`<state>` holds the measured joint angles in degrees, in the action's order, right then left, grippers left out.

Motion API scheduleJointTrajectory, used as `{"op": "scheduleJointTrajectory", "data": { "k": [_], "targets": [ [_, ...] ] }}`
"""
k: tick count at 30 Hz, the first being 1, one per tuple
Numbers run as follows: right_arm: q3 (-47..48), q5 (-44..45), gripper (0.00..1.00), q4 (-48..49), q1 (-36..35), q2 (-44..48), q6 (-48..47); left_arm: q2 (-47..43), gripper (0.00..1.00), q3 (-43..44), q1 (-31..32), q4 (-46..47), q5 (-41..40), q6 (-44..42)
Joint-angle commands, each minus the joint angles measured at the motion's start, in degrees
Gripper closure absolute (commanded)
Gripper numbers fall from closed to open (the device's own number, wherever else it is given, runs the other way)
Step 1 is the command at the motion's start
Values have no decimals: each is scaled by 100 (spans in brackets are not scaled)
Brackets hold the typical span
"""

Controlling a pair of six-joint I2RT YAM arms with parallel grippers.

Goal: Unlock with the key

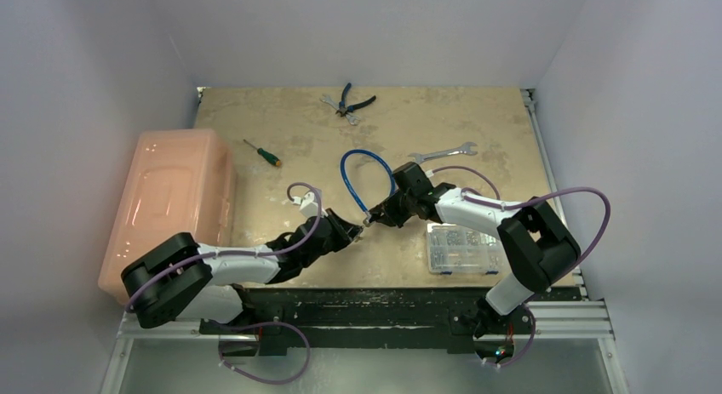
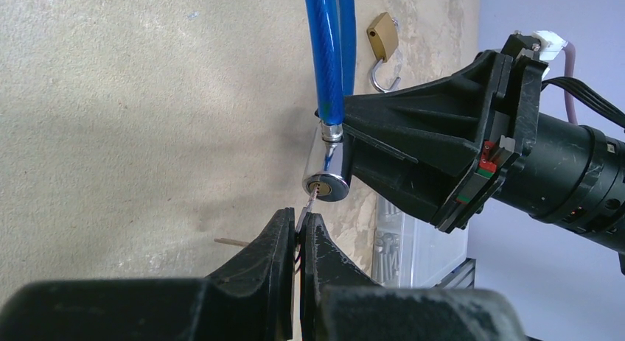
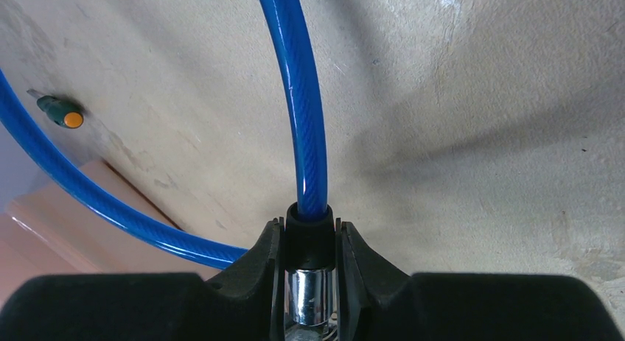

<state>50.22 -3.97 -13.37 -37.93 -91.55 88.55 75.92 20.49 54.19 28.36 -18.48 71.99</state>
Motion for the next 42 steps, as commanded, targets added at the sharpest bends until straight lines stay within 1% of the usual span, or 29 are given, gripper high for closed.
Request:
{"op": "scheduleJointTrajectory", "data": {
  "k": [1,32,35,39,42],
  "targets": [
    [274,-300,100,-62,-129,104,107,105,100,212,3,241,-338,74],
    [388,-350,100,-125,-329,168,129,478,100,390,8,511,-410,0],
    [392,-342,100,-112,-385,189,165,530,100,370,3,687,-419,-51],
    [446,-367,100,-98,-507,141,225,643,100,246,3,1205,-385,-147],
    [516,-357,100,-123,-649,121,273,748,100,210,3,1423,-401,-178]
  ]
}}
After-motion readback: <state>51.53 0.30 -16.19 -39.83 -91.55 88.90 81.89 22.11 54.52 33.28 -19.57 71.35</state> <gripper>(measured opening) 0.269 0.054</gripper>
